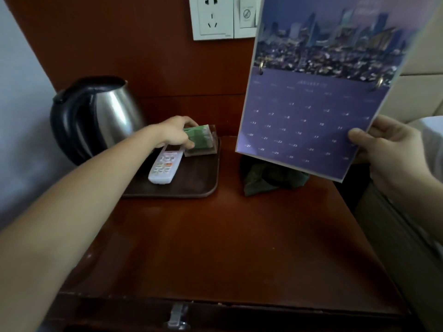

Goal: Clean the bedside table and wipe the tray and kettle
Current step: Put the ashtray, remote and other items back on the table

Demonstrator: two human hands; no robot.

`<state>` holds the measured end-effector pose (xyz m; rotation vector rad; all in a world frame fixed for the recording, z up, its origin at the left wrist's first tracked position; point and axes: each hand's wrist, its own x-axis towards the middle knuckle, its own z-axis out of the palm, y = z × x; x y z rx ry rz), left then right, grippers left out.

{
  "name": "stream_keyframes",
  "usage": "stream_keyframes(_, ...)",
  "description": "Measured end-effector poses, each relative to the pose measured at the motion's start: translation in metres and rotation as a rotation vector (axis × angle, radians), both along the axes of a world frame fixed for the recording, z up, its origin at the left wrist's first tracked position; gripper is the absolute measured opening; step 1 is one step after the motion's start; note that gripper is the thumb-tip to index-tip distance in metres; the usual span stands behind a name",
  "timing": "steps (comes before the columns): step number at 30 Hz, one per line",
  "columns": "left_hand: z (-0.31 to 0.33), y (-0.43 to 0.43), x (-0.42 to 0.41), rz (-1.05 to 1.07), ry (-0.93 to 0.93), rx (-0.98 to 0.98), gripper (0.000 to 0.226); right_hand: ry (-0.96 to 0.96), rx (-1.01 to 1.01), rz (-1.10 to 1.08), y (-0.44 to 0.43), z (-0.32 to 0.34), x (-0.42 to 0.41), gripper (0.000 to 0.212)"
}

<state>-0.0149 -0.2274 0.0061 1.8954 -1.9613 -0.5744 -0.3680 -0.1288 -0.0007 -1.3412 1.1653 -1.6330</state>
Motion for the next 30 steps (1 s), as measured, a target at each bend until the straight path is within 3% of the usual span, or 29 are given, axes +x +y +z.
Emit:
stream_keyframes(6,0.005,-0.008,0.005,-0.002,-0.143,0.001,0.056,0.007,-0.017,0.006,-0.004,-0.002,-0.006,0.024)
stream_keyframes(12,0.006,0.0,0.011,-0.033,-0.069,0.041,0.067,0.011,-0.017,0.008,-0.007,-0.003,-0.007,0.023)
stream_keyframes(14,0.015,0.012,0.004,-0.07,0.05,-0.047,0.06,0.014,-0.018,0.004,-0.009,0.0,-0.007,0.021)
stream_keyframes(16,0.029,0.033,-0.012,-0.127,0.289,-0.138,0.04,0.015,-0.027,-0.013,-0.013,0.006,-0.005,0.02)
stream_keyframes(19,0.046,0.07,-0.039,-0.272,0.646,-0.046,0.022,0.018,-0.052,0.024,-0.014,0.019,0.004,0.021)
stream_keyframes(22,0.049,0.096,-0.052,-0.314,0.795,-0.061,0.018,0.044,-0.052,0.121,-0.001,0.025,0.012,0.022)
stream_keyframes(24,0.048,0.11,-0.053,-0.294,0.76,-0.084,0.021,0.068,-0.026,0.196,0.015,0.023,0.013,0.022)
stream_keyframes(28,0.04,0.138,-0.048,-0.328,0.397,-0.071,0.028,0.053,-0.023,0.284,0.048,0.015,0.013,0.023)
stream_keyframes(30,0.036,0.153,-0.049,-0.315,0.368,-0.106,0.028,0.05,-0.026,0.335,0.064,0.01,0.011,0.022)
